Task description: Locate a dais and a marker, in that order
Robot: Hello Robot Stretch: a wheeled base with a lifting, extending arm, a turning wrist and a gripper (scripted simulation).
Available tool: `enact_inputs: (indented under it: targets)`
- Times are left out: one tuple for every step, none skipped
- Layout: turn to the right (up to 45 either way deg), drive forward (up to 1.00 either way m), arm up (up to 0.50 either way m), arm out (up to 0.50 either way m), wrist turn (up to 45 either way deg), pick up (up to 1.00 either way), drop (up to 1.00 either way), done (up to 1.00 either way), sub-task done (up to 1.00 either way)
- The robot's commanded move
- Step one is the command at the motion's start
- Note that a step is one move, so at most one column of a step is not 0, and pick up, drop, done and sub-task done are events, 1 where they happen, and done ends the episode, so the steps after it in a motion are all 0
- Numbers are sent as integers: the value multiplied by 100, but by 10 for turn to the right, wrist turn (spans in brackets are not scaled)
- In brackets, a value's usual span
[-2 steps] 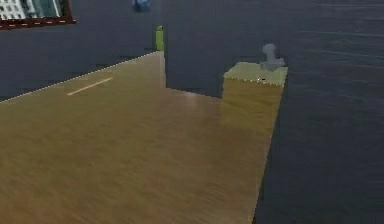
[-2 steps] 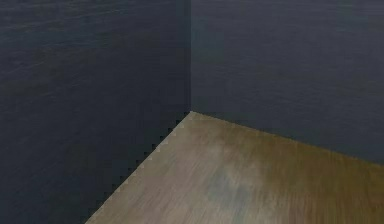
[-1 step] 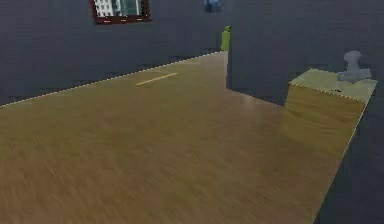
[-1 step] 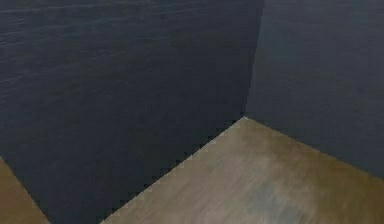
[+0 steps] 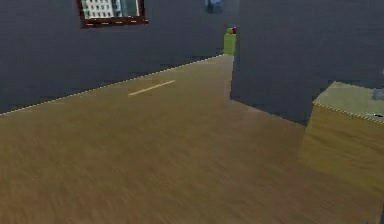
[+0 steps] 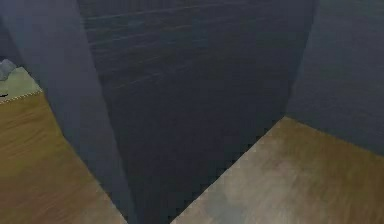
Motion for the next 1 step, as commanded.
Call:
enact_inputs:
  targets:
    - [0,50,0,0,0,0,0,0,0]
